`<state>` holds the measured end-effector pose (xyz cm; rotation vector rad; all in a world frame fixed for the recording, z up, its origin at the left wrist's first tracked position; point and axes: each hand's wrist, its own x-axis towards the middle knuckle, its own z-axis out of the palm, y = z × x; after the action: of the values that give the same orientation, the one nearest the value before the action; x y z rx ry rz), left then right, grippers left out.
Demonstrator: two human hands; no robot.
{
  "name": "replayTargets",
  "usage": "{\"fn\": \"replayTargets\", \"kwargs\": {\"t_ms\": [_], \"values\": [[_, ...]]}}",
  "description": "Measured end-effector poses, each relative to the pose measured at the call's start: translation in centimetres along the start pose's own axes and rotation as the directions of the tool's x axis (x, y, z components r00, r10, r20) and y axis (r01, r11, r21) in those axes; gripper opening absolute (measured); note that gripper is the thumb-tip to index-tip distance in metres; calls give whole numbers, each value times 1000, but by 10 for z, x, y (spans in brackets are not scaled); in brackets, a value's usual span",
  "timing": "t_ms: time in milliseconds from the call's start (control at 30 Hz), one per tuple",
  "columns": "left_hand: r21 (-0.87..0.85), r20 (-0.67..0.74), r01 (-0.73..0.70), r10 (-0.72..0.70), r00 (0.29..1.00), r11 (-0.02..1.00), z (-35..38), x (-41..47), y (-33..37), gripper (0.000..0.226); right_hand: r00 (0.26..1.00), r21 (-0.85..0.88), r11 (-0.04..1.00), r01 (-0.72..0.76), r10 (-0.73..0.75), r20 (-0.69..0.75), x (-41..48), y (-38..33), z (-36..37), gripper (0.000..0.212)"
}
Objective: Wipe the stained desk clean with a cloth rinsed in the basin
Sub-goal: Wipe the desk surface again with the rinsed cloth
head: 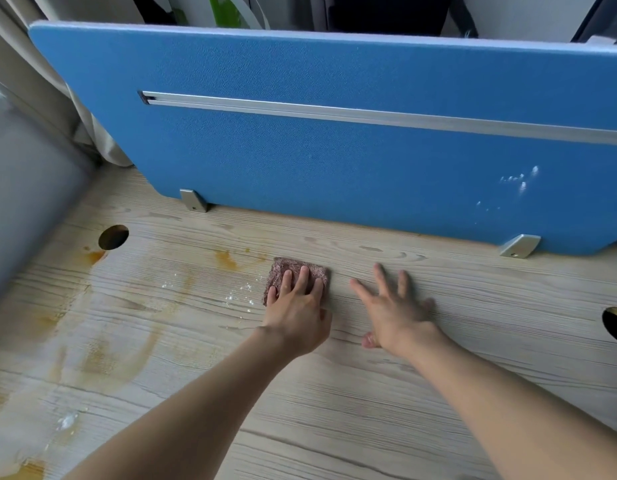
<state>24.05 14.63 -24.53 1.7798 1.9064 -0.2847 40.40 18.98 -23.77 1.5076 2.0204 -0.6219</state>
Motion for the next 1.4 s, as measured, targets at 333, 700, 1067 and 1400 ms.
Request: {"fn": "replayTargets", "kwargs": {"t_ms": [333, 700, 1067, 1400], "values": [[57, -30, -6, 7, 1000, 998, 1, 14, -4, 71, 1000, -15, 1000, 0, 0, 20, 1, -2, -3, 105], [23, -46, 2, -1, 999, 1000, -4, 28, 3, 66, 1000, -18, 1000, 11, -11, -3, 12, 2, -26, 104], [17, -58, 19, -18, 998, 1000, -13, 44, 2, 65, 1000, -33, 999, -16, 16, 10, 17, 0, -24, 110], [24, -56, -17, 19, 998, 1000, -14, 50, 11, 63, 999, -6, 1000, -24, 24, 27, 18, 1, -21, 110]]}}
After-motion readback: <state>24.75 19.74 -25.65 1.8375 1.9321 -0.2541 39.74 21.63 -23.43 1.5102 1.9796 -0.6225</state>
